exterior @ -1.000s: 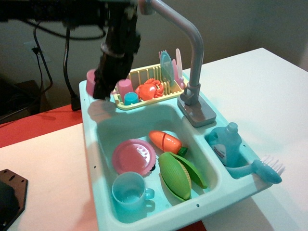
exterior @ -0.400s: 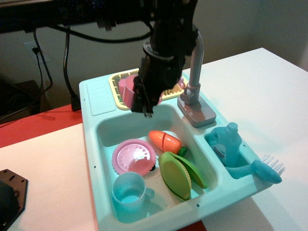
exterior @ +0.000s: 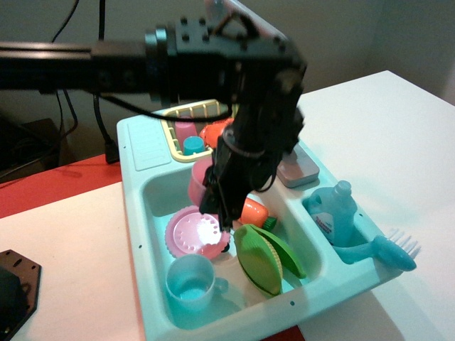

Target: Put cup from counter to sink

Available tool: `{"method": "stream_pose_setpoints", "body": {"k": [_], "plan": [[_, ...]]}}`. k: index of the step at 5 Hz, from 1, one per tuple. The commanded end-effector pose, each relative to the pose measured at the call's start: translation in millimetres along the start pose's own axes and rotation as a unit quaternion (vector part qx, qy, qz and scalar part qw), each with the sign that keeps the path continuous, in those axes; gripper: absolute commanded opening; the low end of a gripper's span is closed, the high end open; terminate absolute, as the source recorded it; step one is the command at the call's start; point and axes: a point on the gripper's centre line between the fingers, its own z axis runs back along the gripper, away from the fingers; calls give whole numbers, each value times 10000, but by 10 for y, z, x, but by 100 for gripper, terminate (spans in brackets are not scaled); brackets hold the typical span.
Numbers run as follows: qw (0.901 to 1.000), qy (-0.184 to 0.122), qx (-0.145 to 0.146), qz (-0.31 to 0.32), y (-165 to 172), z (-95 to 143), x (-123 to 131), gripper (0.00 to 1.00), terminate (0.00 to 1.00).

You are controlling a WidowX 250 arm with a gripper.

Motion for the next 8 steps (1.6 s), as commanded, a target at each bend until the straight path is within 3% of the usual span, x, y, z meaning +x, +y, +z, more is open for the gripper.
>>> {"method": "stream_pose_setpoints", "body": {"k": [1, 2, 3, 5, 6, 7, 8], "plan": [[9995, -180, 21, 252, 24, -59, -80, 0, 0], [9997, -115, 29, 226, 31, -199, -157, 0, 0], [9949, -975, -255, 27, 65, -170, -224, 0, 0], [9956, -894, -283, 90, 62, -334, -238, 0, 0], [9993, -315, -147, 117, 89, -394, -235, 100, 0], [9991, -358, -205, 123, 88, -402, -245, 100, 0], [9991, -352, -201, 130, 78, -380, -251, 100, 100]]}}
